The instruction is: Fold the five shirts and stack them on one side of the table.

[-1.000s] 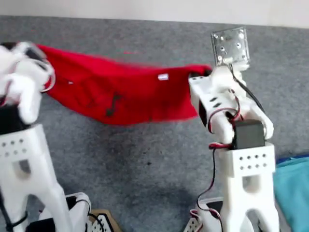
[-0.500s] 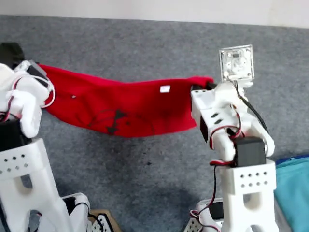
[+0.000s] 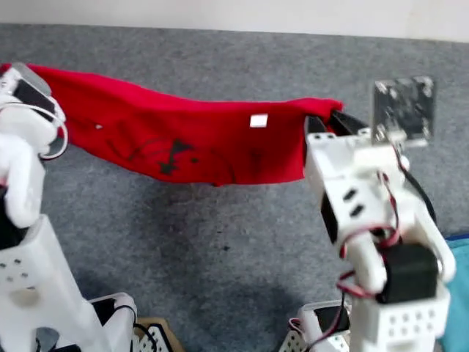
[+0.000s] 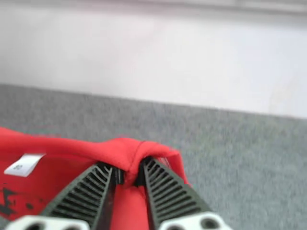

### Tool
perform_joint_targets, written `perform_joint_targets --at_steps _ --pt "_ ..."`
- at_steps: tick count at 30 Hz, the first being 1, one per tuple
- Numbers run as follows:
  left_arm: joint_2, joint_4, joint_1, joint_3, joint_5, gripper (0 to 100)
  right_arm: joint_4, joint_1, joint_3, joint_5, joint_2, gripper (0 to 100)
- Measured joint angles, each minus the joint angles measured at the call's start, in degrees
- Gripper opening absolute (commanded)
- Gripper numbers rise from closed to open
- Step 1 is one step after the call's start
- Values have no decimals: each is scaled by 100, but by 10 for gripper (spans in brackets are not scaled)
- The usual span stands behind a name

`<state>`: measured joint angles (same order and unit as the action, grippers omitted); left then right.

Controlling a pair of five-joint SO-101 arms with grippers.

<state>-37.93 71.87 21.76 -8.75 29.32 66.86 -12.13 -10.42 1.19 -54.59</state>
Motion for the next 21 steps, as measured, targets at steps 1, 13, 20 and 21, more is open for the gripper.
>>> perform_joint_targets --at_steps 1,13,20,21 --pt "-62 62 0 -35 0 7 26 0 0 0 -97 6" --pt "-862 440 0 -97 0 7 1073 -589 9 0 -299 139" --pt "-862 492 0 0 0 8 1134 -721 88 0 -308 5" --pt "-862 492 0 79 0 8 1134 -721 97 0 -308 10"
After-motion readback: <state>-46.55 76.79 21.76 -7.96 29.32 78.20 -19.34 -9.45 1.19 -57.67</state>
